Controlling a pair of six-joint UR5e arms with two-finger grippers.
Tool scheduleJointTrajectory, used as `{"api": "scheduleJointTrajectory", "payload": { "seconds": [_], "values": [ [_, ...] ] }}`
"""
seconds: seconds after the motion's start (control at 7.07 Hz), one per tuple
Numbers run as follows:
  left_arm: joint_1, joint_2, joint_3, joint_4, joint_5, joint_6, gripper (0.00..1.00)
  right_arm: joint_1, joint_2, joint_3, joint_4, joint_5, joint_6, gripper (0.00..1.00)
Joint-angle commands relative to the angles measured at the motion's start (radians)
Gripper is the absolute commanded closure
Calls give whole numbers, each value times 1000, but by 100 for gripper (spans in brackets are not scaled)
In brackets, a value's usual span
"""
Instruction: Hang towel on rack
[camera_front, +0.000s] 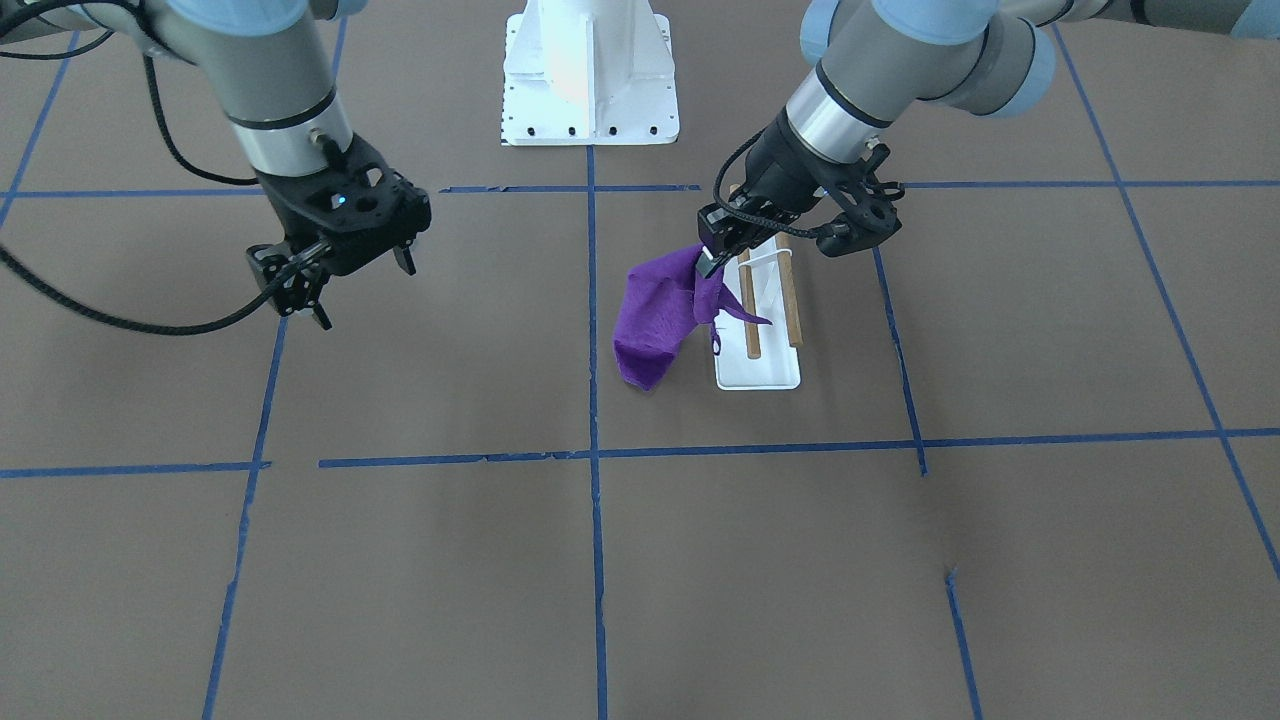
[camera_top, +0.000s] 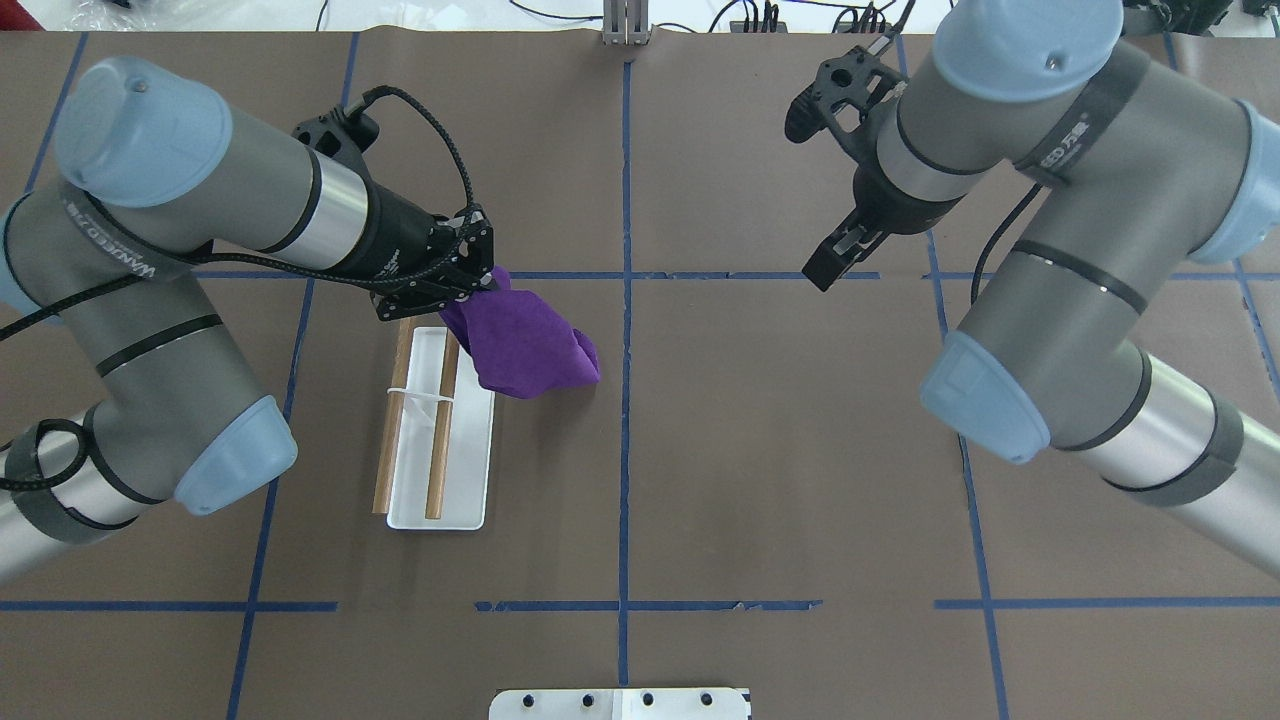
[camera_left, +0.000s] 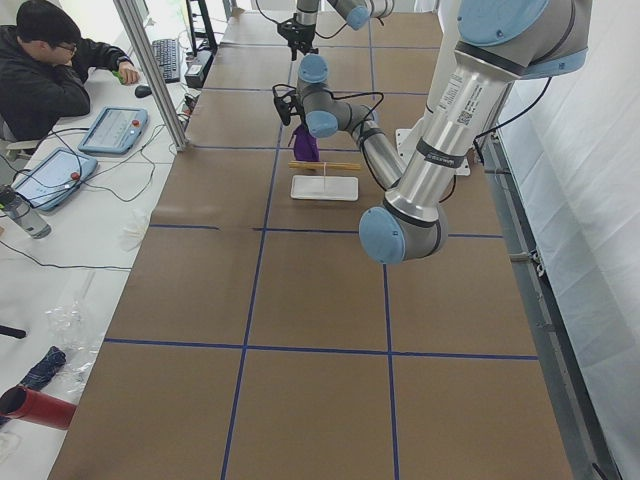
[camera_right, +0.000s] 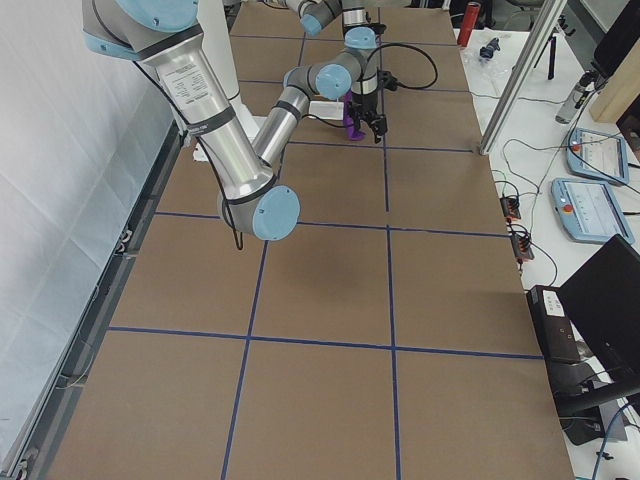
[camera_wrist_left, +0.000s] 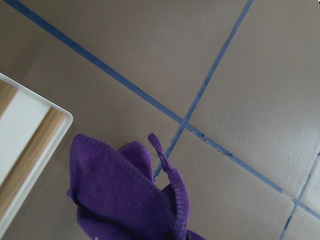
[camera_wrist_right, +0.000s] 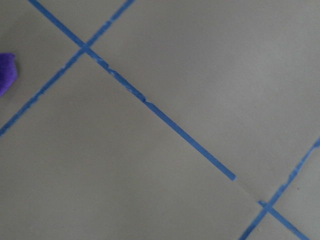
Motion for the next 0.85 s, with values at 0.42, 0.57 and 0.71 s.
{"api": "scheduleJointTrajectory", "payload": {
  "seconds": [0.42, 0.57, 0.71],
  "values": [
    [-82, 298, -105, -3, -3, 446, 100, 354, -140, -221, -30, 167, -358, 0],
    [-88, 329, -105, -4, -3, 496, 100, 405, -160, -261, -26, 167, -471, 0],
    [-88, 337, -97, -4, -2, 524, 100, 434, -163, -292, -29, 164, -550, 0]
  ]
}}
